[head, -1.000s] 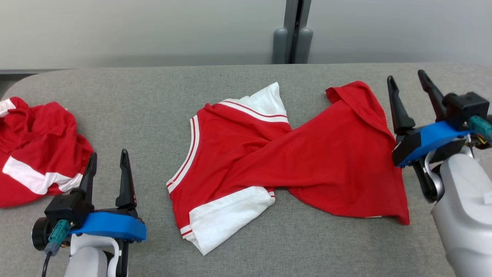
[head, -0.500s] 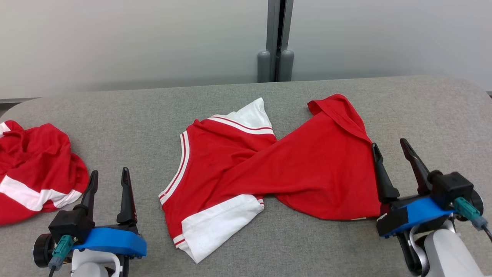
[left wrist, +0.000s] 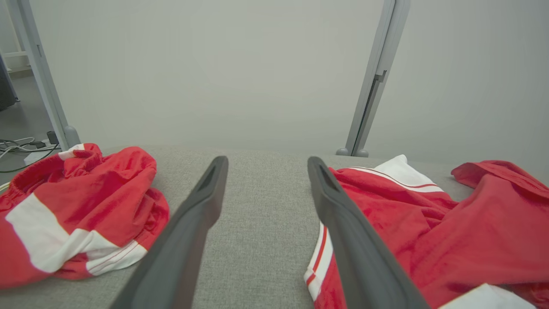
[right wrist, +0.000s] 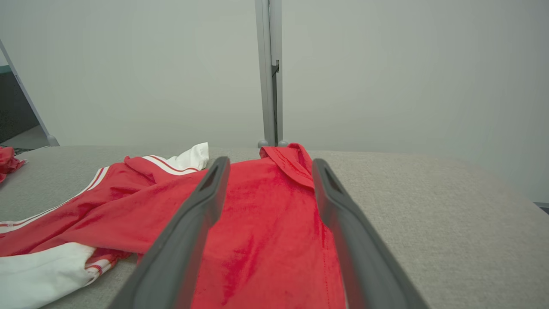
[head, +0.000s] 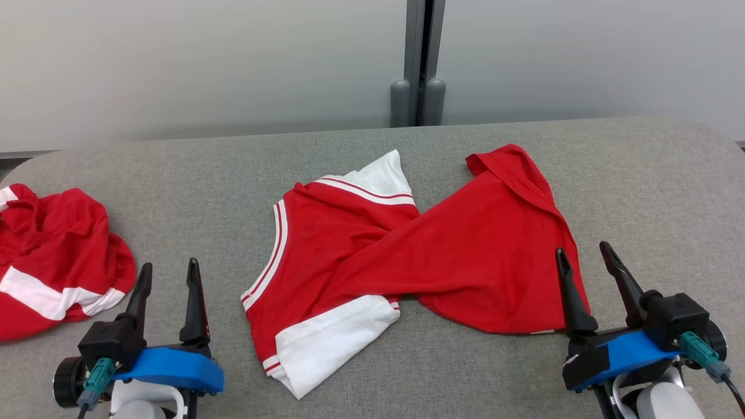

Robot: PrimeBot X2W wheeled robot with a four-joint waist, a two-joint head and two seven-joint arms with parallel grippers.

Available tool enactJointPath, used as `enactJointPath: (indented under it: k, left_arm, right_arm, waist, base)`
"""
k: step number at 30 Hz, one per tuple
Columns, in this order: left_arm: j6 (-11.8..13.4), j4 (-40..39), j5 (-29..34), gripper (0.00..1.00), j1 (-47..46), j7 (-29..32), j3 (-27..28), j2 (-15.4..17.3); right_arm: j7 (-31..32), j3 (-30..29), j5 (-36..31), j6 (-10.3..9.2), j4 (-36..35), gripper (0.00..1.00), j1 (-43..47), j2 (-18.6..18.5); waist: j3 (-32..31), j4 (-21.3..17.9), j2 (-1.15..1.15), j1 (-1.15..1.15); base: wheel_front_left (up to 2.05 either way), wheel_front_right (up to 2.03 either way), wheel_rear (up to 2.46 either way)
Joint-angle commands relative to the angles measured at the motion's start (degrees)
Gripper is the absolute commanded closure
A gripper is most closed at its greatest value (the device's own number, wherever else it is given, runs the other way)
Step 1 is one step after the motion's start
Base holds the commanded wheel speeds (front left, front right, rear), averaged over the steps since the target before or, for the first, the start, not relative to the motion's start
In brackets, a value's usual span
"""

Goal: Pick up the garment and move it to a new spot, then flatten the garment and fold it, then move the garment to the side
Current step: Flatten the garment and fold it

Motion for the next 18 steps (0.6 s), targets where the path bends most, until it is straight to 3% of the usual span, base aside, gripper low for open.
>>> enactJointPath:
  k: [1,9,18]
  left_arm:
    - [-0.12,0.16,0.08,0.0,-0.54,-0.15,-0.38,0.29]
    - [-0.11,3.01,-0.4,0.0,-4.81,-0.14,-3.91,2.16]
    - [-0.1,12.78,-2.95,0.0,-9.5,2.53,-9.46,4.55]
  right_arm:
    - [0.08,-0.01,-0.26,0.01,-0.41,0.0,0.83,0.25]
    - [0.39,0.69,-0.5,0.01,-1.18,0.0,-0.54,0.52]
    - [-0.01,0.81,-0.52,0.01,-0.67,0.0,-1.77,0.67]
  waist:
    - [0.06,-0.1,0.0,0.01]
    - [1.84,-0.95,0.0,0.01]
    - [4.44,-2.98,0.0,0.01]
  base:
    - [0.0,0.0,0.0]
    - [0.0,0.0,0.0]
    - [0.0,0.0,0.0]
